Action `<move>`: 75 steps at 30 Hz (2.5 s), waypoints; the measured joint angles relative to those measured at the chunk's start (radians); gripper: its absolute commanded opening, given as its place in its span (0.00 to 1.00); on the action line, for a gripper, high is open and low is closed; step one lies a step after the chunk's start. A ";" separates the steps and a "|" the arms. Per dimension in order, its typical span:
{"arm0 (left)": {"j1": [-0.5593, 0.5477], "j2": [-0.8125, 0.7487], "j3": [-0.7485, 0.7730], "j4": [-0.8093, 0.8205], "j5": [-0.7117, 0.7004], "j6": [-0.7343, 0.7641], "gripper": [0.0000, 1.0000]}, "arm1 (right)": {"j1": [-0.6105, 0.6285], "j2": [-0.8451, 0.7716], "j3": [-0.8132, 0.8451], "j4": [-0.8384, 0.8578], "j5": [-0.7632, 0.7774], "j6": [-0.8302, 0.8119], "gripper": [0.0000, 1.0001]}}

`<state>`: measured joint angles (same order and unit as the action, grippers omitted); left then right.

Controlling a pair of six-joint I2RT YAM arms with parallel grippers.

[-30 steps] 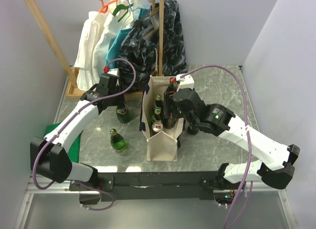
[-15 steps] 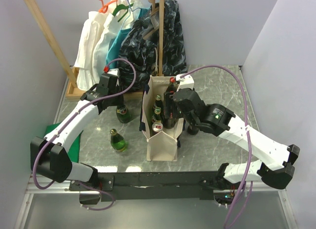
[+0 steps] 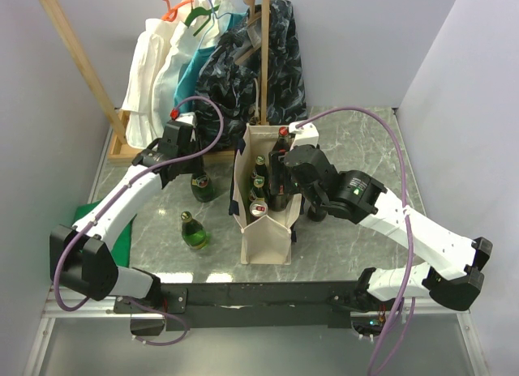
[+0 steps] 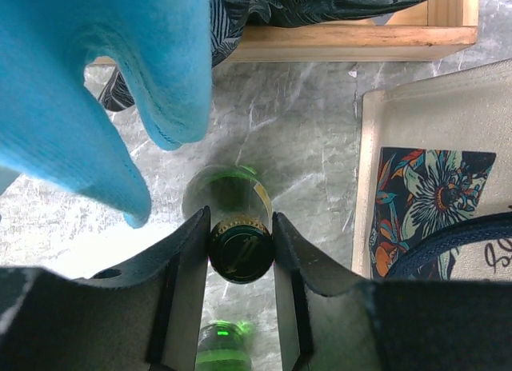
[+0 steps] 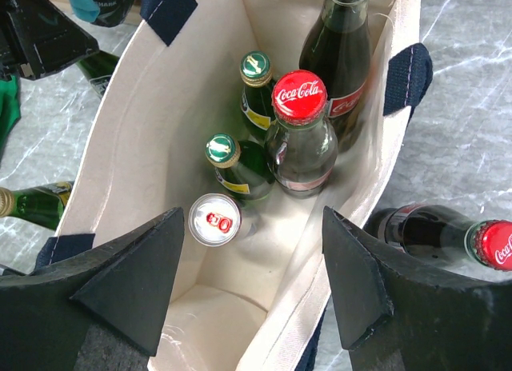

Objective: Place the beverage into the canvas bag
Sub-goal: Pick up the drink from the center of the board.

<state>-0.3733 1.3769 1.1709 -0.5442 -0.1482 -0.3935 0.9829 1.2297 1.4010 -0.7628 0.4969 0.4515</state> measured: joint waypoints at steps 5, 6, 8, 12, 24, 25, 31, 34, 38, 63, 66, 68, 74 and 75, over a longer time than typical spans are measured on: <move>0.000 -0.003 -0.005 0.004 0.000 0.000 0.36 | 0.000 0.000 0.000 0.000 0.000 0.000 0.76; 0.000 -0.005 -0.006 0.003 0.001 0.000 0.37 | 0.000 0.000 0.000 0.000 0.000 0.000 0.76; 0.000 -0.006 -0.008 0.005 0.001 0.000 0.34 | 0.000 0.000 0.000 0.000 0.000 0.000 0.76; 0.000 -0.008 -0.011 0.008 0.002 0.000 0.02 | 0.000 0.000 0.000 0.000 0.000 0.000 0.76; 0.000 -0.007 0.010 -0.031 0.005 0.015 0.01 | 0.000 0.000 0.000 0.001 -0.001 0.000 0.76; 0.000 -0.007 0.015 -0.044 0.005 0.016 0.01 | 0.000 0.000 0.000 0.001 -0.001 0.000 0.76; 0.000 0.021 0.089 -0.145 0.005 0.040 0.01 | 0.000 0.000 -0.002 0.003 -0.002 0.000 0.76; 0.001 0.028 0.127 -0.174 0.005 0.048 0.01 | 0.000 0.000 -0.003 0.003 -0.004 0.000 0.76; 0.001 0.028 0.172 -0.194 0.006 0.059 0.01 | 0.000 0.000 -0.003 0.003 -0.007 0.001 0.76; 0.001 0.028 0.371 -0.322 0.096 0.114 0.01 | 0.000 0.000 -0.011 -0.004 -0.007 0.004 0.76; 0.001 0.027 0.405 -0.346 0.102 0.123 0.01 | 0.000 0.000 -0.015 -0.021 -0.002 0.009 0.77; 0.001 0.027 0.431 -0.360 0.102 0.133 0.01 | 0.000 -0.005 -0.016 -0.033 0.005 0.012 0.77; 0.001 0.012 0.475 -0.373 0.104 0.150 0.01 | 0.000 -0.039 -0.016 -0.076 0.015 0.024 0.77; 0.001 0.009 0.483 -0.383 0.108 0.150 0.01 | 0.000 -0.044 -0.016 -0.085 0.015 0.027 0.77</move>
<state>-0.3725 1.3861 1.6543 -0.9268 -0.0406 -0.2432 0.9829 1.1858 1.3853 -0.8474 0.5121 0.4789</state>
